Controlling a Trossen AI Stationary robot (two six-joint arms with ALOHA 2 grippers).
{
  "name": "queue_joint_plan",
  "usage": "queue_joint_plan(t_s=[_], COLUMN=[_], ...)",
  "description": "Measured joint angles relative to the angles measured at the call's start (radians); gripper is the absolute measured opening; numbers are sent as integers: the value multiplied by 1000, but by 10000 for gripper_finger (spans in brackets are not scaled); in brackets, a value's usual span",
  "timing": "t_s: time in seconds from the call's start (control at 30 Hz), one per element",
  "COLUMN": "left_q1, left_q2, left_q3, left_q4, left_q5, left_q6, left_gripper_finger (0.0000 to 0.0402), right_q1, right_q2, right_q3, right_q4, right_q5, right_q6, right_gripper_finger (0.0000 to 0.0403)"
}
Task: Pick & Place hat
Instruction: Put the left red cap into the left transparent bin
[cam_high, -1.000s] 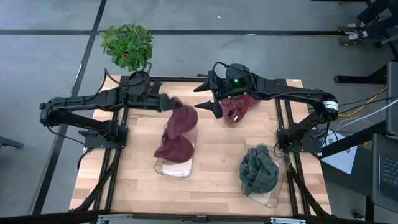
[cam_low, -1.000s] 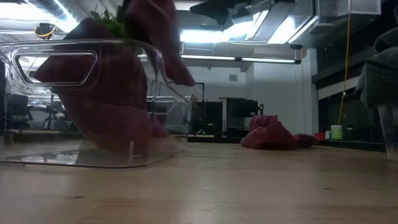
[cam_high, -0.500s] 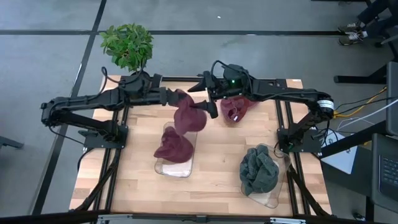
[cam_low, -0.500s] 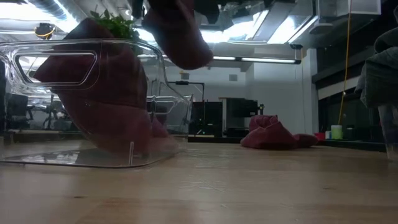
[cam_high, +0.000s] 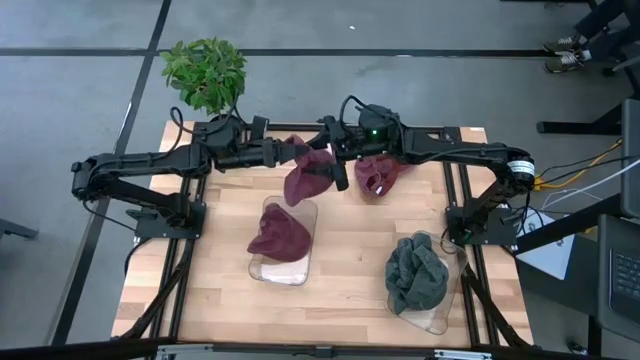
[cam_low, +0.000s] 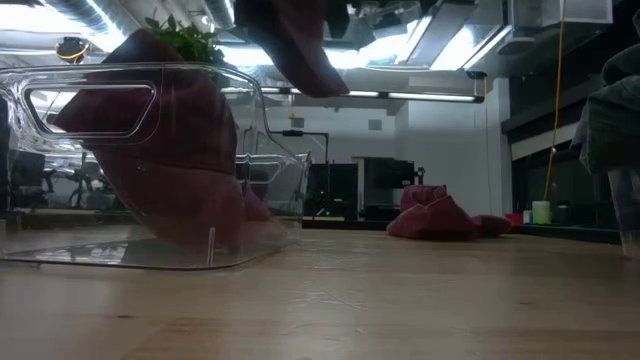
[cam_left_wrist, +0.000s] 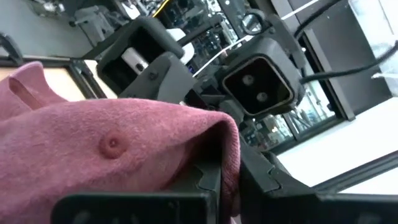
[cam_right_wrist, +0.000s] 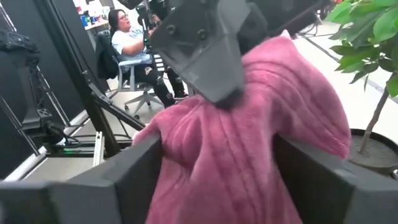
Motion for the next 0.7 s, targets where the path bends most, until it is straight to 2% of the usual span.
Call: queue_joint_plan(t_s=[0.13, 0.33, 0.37, 0.57, 0.7], left_q1=[-1, -2, -2, -2, -2], left_q2=[-6, -25, -25, -26, -37], left_q3=[0, 0, 0, 0, -1], left_q4=[-4, -21, -20, -17, -17], left_q5=[1, 4, 5, 97, 181], left_q6=[49, 102, 106, 128, 136], left_gripper_finger=[27, 35, 36, 58, 89], right_q1=[0, 0, 2, 44, 103], right_q2=[0, 0, 0, -16, -48], right_q3=[0, 0, 0, 0, 0], right_q4=[-22, -53, -54, -91, -160], right_q5=[-18, -42, -41, -21, 112], right_q6=[21, 61, 64, 84, 42], right_gripper_finger=[220, 41, 23, 20, 9])
